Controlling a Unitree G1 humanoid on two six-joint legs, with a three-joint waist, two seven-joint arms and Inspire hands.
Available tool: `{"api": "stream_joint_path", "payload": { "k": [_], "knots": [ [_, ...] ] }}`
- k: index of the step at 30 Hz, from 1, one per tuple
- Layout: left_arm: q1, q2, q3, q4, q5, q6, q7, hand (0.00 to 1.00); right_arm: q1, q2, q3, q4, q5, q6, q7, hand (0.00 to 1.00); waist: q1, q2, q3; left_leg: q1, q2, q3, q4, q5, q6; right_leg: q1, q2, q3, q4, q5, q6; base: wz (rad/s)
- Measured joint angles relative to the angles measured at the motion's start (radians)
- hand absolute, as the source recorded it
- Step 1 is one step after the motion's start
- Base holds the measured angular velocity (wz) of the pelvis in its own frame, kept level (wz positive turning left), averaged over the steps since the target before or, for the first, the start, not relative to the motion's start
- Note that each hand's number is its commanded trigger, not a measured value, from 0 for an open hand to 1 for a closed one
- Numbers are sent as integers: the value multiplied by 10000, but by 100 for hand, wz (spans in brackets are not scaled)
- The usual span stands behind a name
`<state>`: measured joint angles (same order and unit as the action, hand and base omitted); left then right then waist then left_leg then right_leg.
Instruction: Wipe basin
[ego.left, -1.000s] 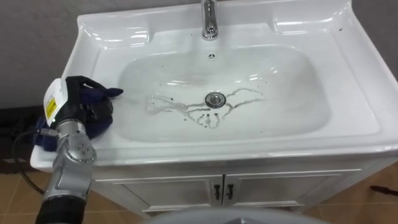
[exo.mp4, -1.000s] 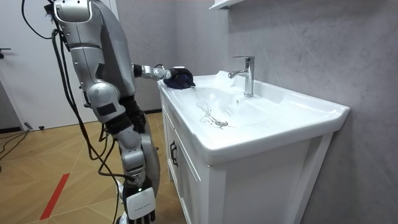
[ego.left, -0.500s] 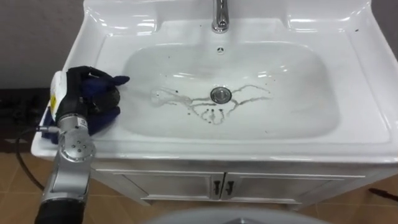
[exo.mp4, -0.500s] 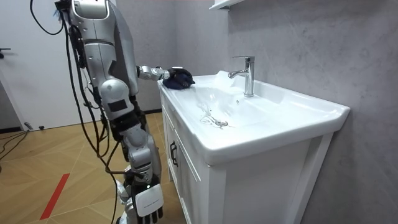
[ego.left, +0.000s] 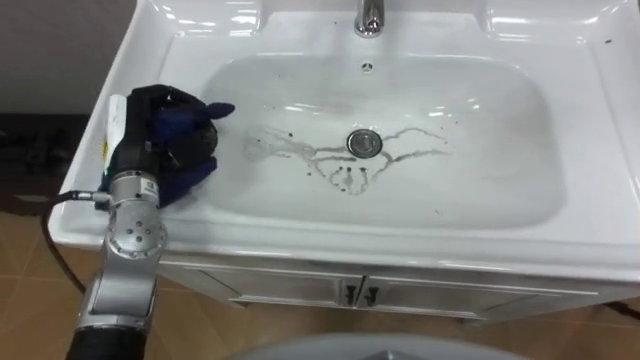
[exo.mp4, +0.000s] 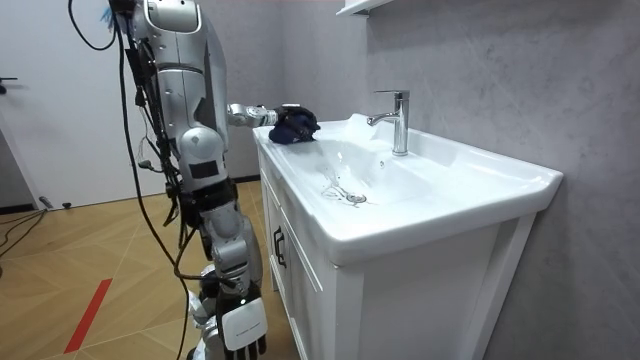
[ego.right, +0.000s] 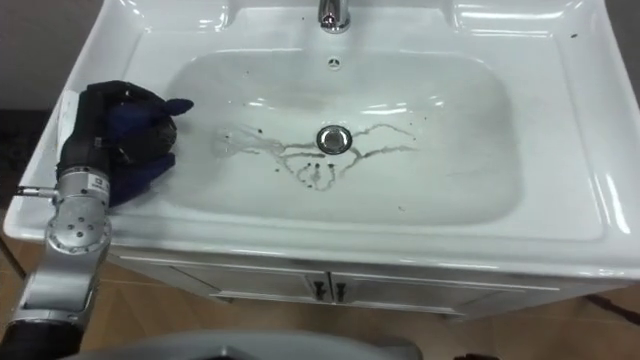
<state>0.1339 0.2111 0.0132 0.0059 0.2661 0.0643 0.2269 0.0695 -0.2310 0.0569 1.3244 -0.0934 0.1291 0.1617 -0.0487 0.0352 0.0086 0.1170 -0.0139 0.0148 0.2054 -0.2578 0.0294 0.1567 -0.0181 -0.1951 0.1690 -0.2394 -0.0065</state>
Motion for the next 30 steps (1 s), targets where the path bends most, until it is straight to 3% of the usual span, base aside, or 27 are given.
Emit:
{"api": "stream_joint_path", "payload": {
  "k": [8, 13, 20, 26, 30],
  "knots": [
    [-64, 6, 6, -1098, 186, -147, 551, 100, 72, -2, -4, 138, 16, -252, -74, 0, -70, 57, -19, 153, 9, 45, -7, 1, -2, 55, 17, 56, 6, 0, 0, -2],
    [-532, 15, 21, -1105, 516, -246, 928, 100, -23, 3, 3, 396, 9, -270, -62, 0, -48, 98, -2, 154, 8, 62, -1, 1, -2, 7, 25, 166, 65, 1, -4, -5],
    [-556, 21, 12, -1104, 521, -257, 953, 100, -18, 29, 0, 571, 30, -246, 0, 0, -230, 103, 57, 63, 7, 88, 124, 1, -1, -138, 5, 256, 191, 3, -5, -3],
    [-555, 102, -91, -1071, 509, -257, 940, 100, -28, 37, 8, 582, 114, -184, 16, 0, -281, 117, 59, 2, 13, 149, 191, 1, -1, -212, 17, 307, 222, 12, -23, -2],
    [-622, 158, -206, -435, 543, -268, 933, 100, -29, 37, 13, 507, 332, -193, -18, 0, -356, 227, 63, -17, 26, 271, 191, 1, -1, -302, 10, 299, 375, 11, -24, -5]
  ]
}}
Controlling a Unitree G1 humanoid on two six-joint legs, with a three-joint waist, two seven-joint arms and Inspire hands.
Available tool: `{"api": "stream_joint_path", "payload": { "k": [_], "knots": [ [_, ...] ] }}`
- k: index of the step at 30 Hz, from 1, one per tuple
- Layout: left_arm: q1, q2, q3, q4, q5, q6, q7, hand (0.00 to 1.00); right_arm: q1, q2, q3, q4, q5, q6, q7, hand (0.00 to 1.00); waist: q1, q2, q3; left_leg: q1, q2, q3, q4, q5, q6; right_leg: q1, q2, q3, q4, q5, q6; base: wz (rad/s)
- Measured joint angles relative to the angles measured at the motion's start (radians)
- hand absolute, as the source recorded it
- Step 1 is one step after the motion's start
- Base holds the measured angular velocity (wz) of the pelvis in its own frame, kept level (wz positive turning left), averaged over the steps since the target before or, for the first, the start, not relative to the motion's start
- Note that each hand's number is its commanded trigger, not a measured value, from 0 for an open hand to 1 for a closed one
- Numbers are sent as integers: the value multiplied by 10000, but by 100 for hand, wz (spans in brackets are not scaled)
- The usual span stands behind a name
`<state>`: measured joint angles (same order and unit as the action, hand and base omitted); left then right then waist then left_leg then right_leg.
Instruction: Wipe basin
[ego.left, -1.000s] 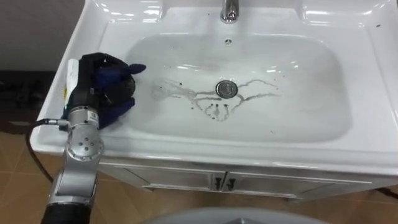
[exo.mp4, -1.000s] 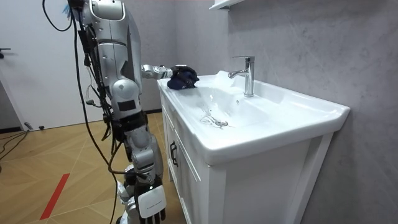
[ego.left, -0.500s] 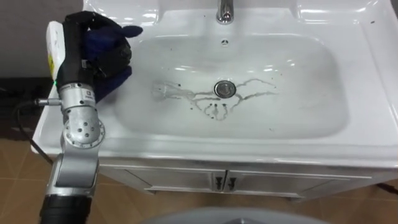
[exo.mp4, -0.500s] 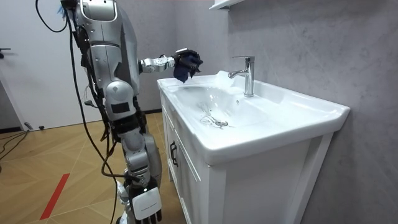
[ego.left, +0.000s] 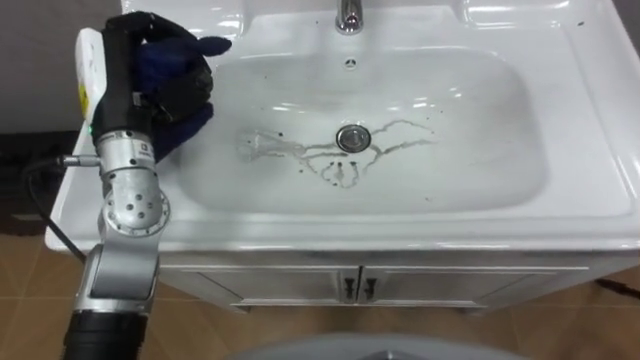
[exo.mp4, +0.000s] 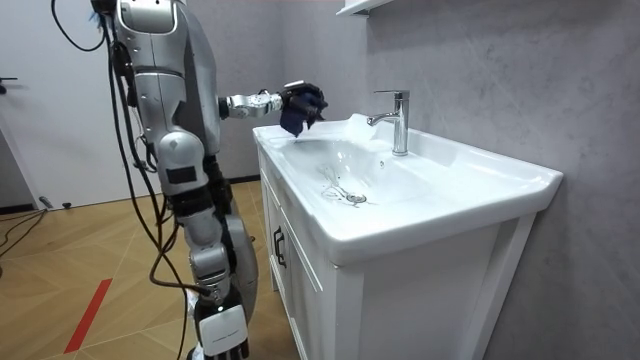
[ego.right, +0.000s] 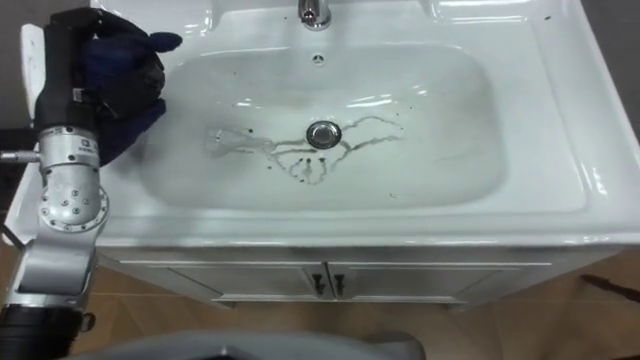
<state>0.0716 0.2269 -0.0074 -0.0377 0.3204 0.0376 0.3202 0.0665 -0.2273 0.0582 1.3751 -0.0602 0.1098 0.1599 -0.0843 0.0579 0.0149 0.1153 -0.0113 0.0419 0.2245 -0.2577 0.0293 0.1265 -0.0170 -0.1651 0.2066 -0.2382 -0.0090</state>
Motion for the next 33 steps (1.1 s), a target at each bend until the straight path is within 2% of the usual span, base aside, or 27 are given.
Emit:
{"api": "stream_joint_path", "payload": {
  "k": [3, 7, 9, 13, 18, 21, 25, 26, 29, 33],
  "knots": [
    [-155, 96, -18, 879, 68, 4, 16, 100, -83, 1, -11, 0, 449, -20, -166, 0, -222, 60, 28, -95, -1, 22, 13, 0, 0, -139, -12, 9, 81, 0, 0, 0],
    [-814, 182, -68, 1943, 271, 9, 15, 100, -74, -14, -17, -63, 926, -42, -186, 0, -231, 53, 52, -476, -3, 135, 119, 1, 1, -576, -6, 214, 352, -3, -5, -11],
    [-1160, 194, -157, 2459, 228, 10, -22, 100, -78, -19, -22, -79, 1020, -72, -174, 0, -314, 58, 46, -726, 2, 207, 220, 2, 4, -831, -15, 246, 421, 11, -21, -9],
    [-1488, 299, -331, 3061, 105, 11, -199, 100, -141, -27, -22, -133, 1120, -77, -151, 0, -542, 71, 28, -1067, 21, 275, 400, 2, 5, -1220, -32, 297, 620, 11, -22, -5],
    [-2695, 351, -1062, 4740, -50, 6, -221, 100, -460, -68, 99, -236, 1338, -100, -383, 0, -561, 105, 29, -1628, 137, 422, 686, 6, 12, -1837, 7, 424, 881, 96, -106, -11],
    [-3478, 348, -1168, 5759, -48, -19, -220, 100, -710, -75, 88, -207, 1362, -108, -487, 0, -667, 149, 54, -2017, 189, 454, 867, 8, 9, -2230, 29, 427, 1048, 134, -153, -1],
    [-3795, 347, -1196, 6640, -142, -80, -214, 100, -901, -99, 88, -207, 1371, -139, -586, 0, -832, 228, 92, -2229, 260, 647, 947, 16, -5, -2531, 31, 567, 1207, 158, -189, -13],
    [-3946, 348, -1240, 6953, -126, -85, -215, 100, -976, -100, 88, -207, 1371, -210, -641, 0, -961, 258, 90, -2443, 271, 648, 1063, 15, -5, -2713, 20, 569, 1271, 167, -205, 0],
    [-4303, 354, -1362, 7528, -116, -143, -212, 100, -1252, -96, 88, -257, 1668, -369, -854, 0, -1033, 296, 122, -2943, 285, 732, 1241, 21, -2, -3313, -7, 640, 1595, 174, -217, -8],
    [-4382, 353, -1544, 7891, -93, -296, -213, 100, -1563, -89, 94, -264, 2676, -785, -929, 0, -1124, 306, 149, -3167, 336, 968, 1379, 24, -1, -3648, 14, 830, 1771, 183, -234, -15]
  ]
}}
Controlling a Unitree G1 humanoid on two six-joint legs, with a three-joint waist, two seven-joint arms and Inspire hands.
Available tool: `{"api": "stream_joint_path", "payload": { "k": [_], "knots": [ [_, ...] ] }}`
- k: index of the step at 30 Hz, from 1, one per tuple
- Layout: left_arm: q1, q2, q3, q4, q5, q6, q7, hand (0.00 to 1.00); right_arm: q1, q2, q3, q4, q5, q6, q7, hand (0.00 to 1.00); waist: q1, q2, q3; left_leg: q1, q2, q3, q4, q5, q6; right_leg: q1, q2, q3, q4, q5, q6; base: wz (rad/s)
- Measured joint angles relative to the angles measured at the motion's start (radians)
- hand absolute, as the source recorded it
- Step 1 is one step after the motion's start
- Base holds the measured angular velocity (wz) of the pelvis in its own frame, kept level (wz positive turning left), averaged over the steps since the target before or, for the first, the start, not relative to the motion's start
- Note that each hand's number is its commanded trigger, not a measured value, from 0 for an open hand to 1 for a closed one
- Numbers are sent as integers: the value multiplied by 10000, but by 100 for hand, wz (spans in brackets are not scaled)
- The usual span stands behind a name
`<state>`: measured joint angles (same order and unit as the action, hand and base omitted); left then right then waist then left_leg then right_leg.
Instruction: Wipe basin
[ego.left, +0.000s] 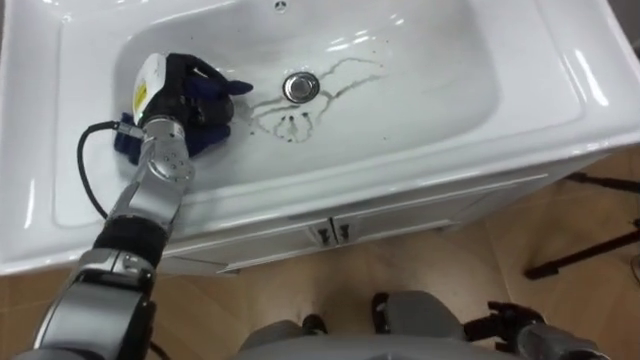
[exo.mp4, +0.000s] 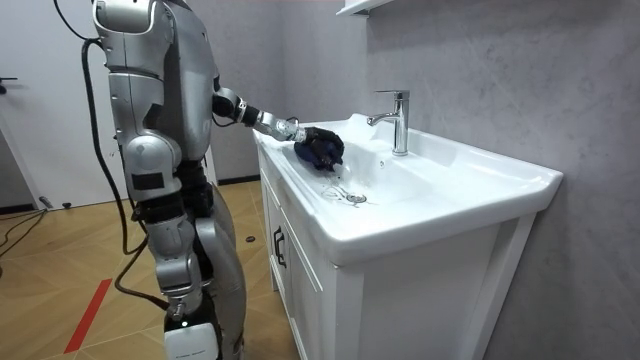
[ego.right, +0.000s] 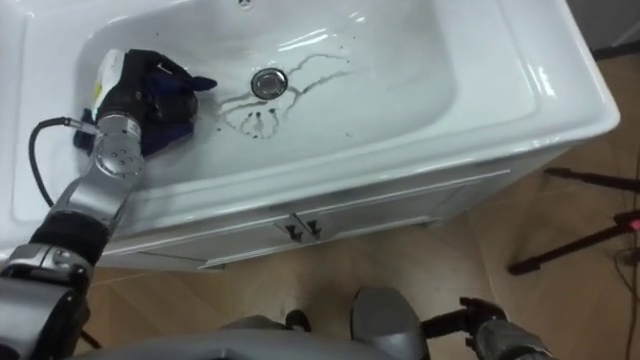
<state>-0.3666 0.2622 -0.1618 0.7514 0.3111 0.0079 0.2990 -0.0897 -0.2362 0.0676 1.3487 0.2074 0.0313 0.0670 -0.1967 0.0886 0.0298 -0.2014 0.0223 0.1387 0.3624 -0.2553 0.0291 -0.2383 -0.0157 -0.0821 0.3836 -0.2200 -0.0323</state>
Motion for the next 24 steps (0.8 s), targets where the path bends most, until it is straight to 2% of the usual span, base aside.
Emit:
{"api": "stream_joint_path", "payload": {
  "k": [7, 10, 12, 17, 24],
  "knots": [
    [-504, 118, -45, 838, -43, -420, 67, 100, -98, 0, 124, -299, 573, -340, -146, 0, -170, 36, 47, -358, -6, 3, 195, 0, 2, -453, 19, 216, 274, -12, -4, -4],
    [-833, 210, -101, 1518, 17, -802, 187, 100, -96, -5, 185, -300, 623, -381, -191, 0, -203, 79, 80, -609, -9, 62, 373, -1, 3, -733, 46, 245, 489, -44, -35, -6],
    [-1053, 295, -107, 2041, 27, -1023, 389, 100, -146, -15, 191, -309, 618, -380, -213, 0, -208, 72, 108, -731, -6, 249, 508, -6, 1, -985, 10, 286, 751, -103, -87, -16],
    [-1307, 314, -171, 2724, -491, -1103, 701, 100, -182, -35, 298, -397, 671, -368, -258, 0, -206, 94, 131, -770, -2, 488, 531, 5, -25, -1260, -21, 419, 1042, -214, -174, -11],
    [-1379, 215, -67, 3326, -1255, -1339, 659, 100, -144, -10, 304, -389, 1087, -356, -745, 0, -178, 49, 150, -715, -6, 540, 687, 30, -67, -1304, -53, 483, 1381, -368, -269, -1]
  ]
}}
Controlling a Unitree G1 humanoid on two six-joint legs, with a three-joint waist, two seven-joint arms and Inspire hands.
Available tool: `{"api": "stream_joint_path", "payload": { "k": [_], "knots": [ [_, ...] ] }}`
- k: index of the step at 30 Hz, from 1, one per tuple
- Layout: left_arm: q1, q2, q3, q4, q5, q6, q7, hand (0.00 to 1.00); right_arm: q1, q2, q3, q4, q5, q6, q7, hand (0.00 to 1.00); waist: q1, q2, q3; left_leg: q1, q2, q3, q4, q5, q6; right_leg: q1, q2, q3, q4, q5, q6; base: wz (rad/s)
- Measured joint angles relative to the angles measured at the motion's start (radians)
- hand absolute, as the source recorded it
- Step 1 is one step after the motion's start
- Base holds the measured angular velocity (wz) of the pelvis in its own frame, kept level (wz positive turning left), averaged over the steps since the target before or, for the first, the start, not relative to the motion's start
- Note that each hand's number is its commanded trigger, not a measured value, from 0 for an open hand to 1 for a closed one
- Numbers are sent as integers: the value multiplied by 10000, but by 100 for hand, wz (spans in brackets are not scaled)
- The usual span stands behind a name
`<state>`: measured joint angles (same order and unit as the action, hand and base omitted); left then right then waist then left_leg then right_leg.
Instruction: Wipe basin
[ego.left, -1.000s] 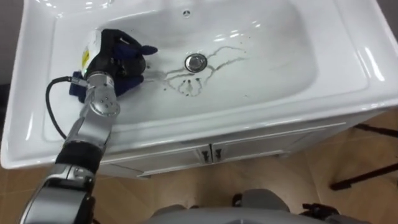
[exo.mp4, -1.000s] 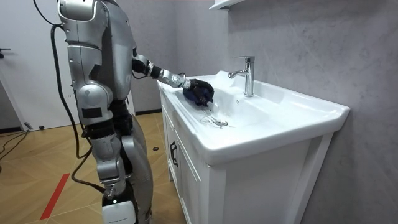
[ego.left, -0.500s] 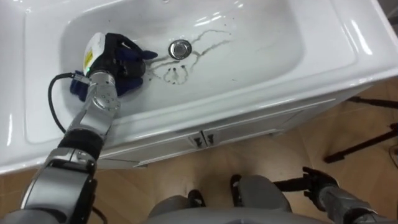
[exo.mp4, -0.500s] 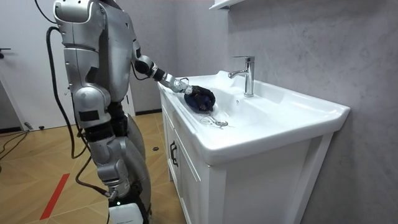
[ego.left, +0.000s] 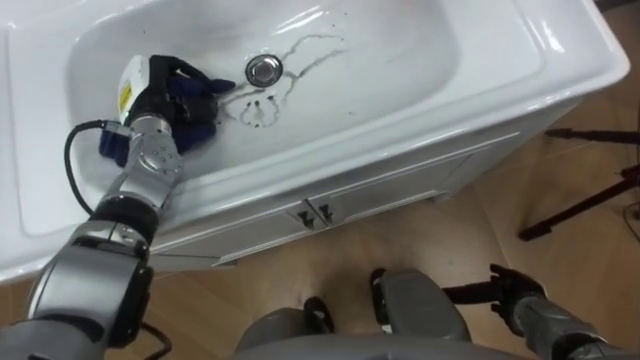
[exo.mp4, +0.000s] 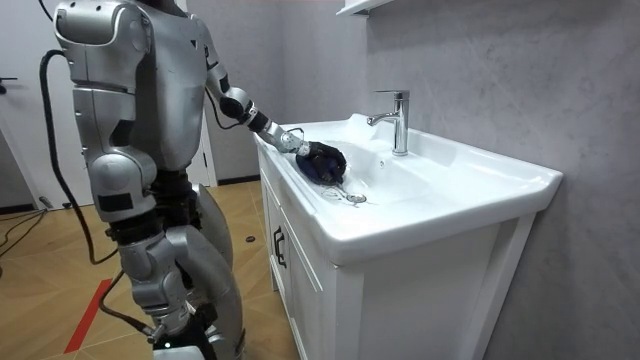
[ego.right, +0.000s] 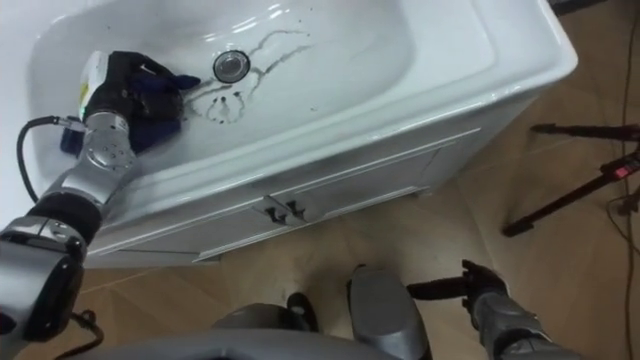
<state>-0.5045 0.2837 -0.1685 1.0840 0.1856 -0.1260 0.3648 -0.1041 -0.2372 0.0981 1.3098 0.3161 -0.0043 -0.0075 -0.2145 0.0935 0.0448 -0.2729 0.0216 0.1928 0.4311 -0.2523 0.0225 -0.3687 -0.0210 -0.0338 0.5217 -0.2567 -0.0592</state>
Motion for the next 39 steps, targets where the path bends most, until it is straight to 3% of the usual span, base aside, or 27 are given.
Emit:
{"api": "stream_joint_path", "payload": {
  "k": [4, 9, 14, 18, 27, 39],
  "knots": [
    [-16, -233, 76, 174, -951, -56, 20, 100, 11, 13, 192, 3, 771, 68, -230, 0, 2, -117, 20, 75, -40, 22, 0, 7, -12, -3, -45, 10, 180, -102, -18, 0],
    [200, -427, 95, 194, -2718, -259, -272, 100, 11, 69, 202, 89, 1071, 102, -260, 0, 15, -209, -137, 148, -14, 70, 7, 13, -22, 54, -28, 2, 184, -113, -49, 0],
    [140, -484, 174, 273, -3533, -392, -580, 100, 2, 99, 201, 31, 1063, 103, -461, 0, 15, -453, -201, 129, 8, 78, 165, 13, -22, 25, -21, 15, 205, -105, -61, 0],
    [-51, -610, 304, 285, -4002, -327, -725, 100, 20, 109, 421, -215, 1090, 288, -598, 0, 33, -592, -199, 103, 5, 96, 168, 12, -21, 15, -27, 14, 203, -103, -32, 0],
    [-416, -921, 308, 377, -4696, -317, -1196, 100, 78, 325, 596, -379, 1079, 288, -400, 0, -41, -705, -173, 67, 1, 223, 154, 12, -20, 7, -65, 31, 204, -64, 19, 0],
    [-801, -1293, -18, 403, -4697, -255, -1319, 100, 62, 423, 1213, -458, 1368, 284, -244, 0, -507, -648, -121, -157, 3, 264, 149, 13, -15, -209, -108, 29, 207, -56, 61, 1]
  ]
}}
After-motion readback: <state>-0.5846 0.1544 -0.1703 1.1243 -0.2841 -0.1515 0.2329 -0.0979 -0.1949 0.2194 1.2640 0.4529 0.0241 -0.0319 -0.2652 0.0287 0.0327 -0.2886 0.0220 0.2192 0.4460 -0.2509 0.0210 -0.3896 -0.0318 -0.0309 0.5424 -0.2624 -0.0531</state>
